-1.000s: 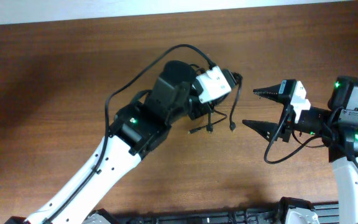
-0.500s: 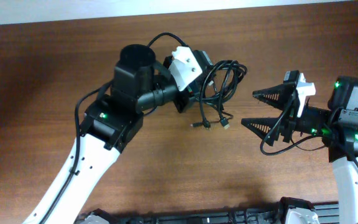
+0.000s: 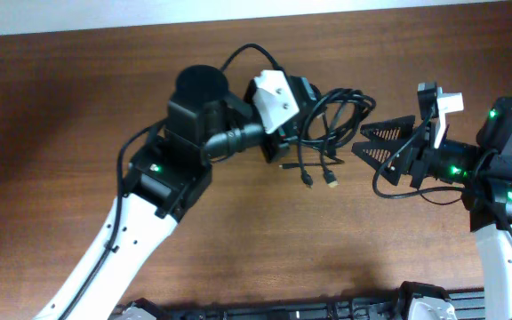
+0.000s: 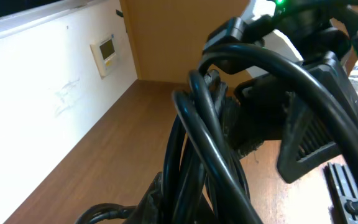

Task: Untangle cables
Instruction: 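Hold the bundle with the left gripper and approach with the open right gripper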

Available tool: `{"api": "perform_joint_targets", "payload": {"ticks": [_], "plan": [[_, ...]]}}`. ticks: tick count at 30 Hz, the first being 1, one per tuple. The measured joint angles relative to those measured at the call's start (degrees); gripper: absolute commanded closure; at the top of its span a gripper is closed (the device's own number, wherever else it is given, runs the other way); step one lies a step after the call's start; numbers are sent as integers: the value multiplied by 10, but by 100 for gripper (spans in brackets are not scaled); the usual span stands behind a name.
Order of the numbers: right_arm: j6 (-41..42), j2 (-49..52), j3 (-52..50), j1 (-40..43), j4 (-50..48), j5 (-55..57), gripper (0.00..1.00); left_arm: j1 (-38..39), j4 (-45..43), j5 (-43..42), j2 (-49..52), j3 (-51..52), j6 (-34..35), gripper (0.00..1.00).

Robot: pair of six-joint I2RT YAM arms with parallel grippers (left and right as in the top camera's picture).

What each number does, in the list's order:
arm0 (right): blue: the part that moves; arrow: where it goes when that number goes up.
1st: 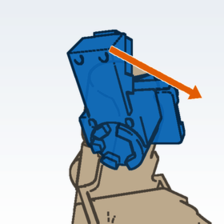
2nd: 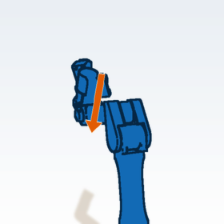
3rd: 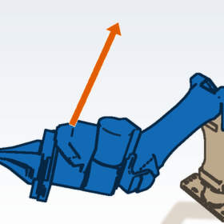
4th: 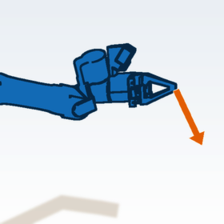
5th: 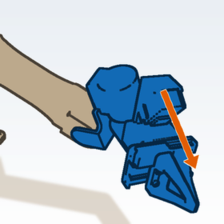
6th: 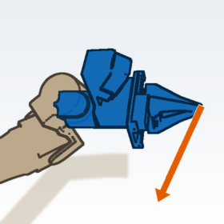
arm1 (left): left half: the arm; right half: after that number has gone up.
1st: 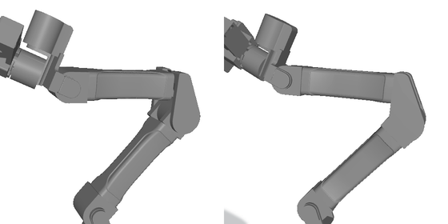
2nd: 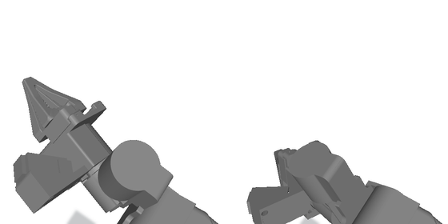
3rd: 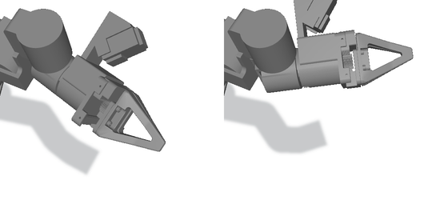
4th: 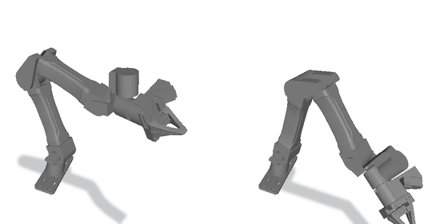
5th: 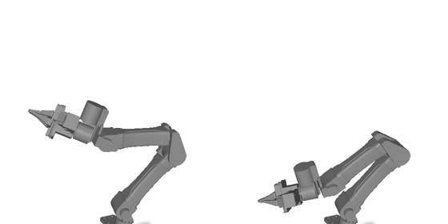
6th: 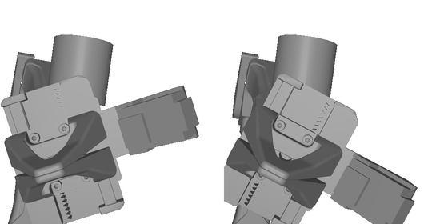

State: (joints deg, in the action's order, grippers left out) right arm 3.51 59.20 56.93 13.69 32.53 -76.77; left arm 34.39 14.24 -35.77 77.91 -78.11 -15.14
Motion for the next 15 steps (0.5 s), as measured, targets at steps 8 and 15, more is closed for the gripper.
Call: {"api": "perform_joint_targets", "payload": {"ticks": [8, 15], "plan": [[41, 0, 0, 0, -5, 5, 39, 34, -43, 46, 7, 0, 0, 100], [43, 0, 0, 0, -20, -7, 37, 34, -44, 90, 7, 0, 0, 100]]}}
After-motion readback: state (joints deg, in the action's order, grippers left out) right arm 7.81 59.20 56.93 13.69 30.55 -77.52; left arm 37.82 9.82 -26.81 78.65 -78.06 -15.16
